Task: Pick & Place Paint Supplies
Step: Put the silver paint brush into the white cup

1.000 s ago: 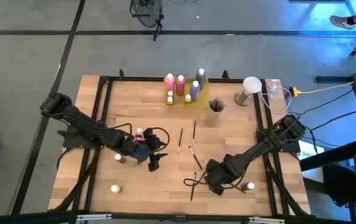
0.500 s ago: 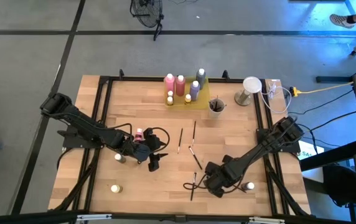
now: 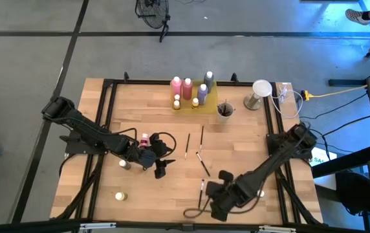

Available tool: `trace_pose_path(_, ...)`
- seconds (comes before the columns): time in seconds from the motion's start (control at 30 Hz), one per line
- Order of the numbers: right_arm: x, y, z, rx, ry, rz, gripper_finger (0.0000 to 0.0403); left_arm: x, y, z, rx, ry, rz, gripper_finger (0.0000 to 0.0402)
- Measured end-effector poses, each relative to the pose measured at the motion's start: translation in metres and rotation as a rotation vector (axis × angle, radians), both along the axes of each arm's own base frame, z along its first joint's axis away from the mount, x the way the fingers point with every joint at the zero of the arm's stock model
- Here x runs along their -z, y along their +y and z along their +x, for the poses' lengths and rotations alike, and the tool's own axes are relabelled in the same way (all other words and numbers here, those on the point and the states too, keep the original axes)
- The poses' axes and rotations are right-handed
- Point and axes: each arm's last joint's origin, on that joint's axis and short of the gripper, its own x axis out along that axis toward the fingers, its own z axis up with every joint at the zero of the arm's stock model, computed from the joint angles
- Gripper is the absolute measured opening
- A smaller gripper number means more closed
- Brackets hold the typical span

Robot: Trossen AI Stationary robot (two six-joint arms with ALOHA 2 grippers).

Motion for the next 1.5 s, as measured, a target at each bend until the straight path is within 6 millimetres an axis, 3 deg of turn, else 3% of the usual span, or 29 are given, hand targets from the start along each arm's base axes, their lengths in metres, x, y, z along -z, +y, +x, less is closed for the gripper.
trace_pose_path(0.17,-0.049,0.01,-0.006,-0.052,-0.134,-0.229,0.0,0.0,0.0,0.0,0.0,-0.001,0.0,0.0213)
trace_pose_path(0.37,-0.096,0.002,-0.025,-0.043,-0.129,-0.47,0.0,0.0,0.0,0.0,-0.001,-0.001,0.0,0.0213)
trace_pose_path(0.63,-0.11,-0.013,-0.035,-0.036,-0.158,-0.674,0.0,0.0,0.0,0.0,0.0,-0.001,0.0,0.0213)
trace_pose_path(0.87,-0.142,-0.031,-0.052,-0.064,-0.183,-0.625,0.0,0.0,0.0,0.0,0.0,0.0,0.0,0.0213)
trace_pose_path(1.1,-0.204,-0.077,-0.091,-0.077,-0.387,-0.656,0.0,0.0,0.0,0.0,0.0,0.0,0.0,0.0213)
trace_pose_path(1.27,-0.239,-0.136,-0.144,0.025,-0.574,-0.679,0.0,0.0,0.0,0.0,-0.001,0.0,0.0,0.0213)
trace_pose_path(1.37,-0.238,-0.17,-0.176,0.123,-0.649,-0.635,0.0,0.0,0.0,0.0,0.0,0.0,0.0,0.0213)
trace_pose_path(1.5,-0.211,-0.197,-0.202,0.229,-0.719,-0.534,0.0,0.0,0.0,0.0,0.0,0.0,0.0,0.0213)
